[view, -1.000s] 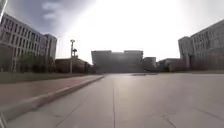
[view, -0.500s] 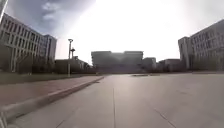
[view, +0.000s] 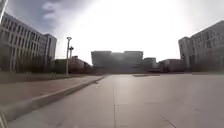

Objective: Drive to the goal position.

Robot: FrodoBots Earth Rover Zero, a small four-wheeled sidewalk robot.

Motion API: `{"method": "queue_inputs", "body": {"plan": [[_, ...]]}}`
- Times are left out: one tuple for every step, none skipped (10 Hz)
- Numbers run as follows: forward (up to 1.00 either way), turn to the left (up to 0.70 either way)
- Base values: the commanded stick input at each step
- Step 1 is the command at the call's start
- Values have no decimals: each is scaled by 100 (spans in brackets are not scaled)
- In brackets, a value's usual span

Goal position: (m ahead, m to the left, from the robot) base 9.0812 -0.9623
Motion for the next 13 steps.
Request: {"method": "queue_inputs", "body": {"plan": [[100,0],[100,0],[100,0],[100,0],[100,0],[100,0],[100,0],[100,0],[100,0],[100,0],[100,0],[100,0],[100,0]]}}
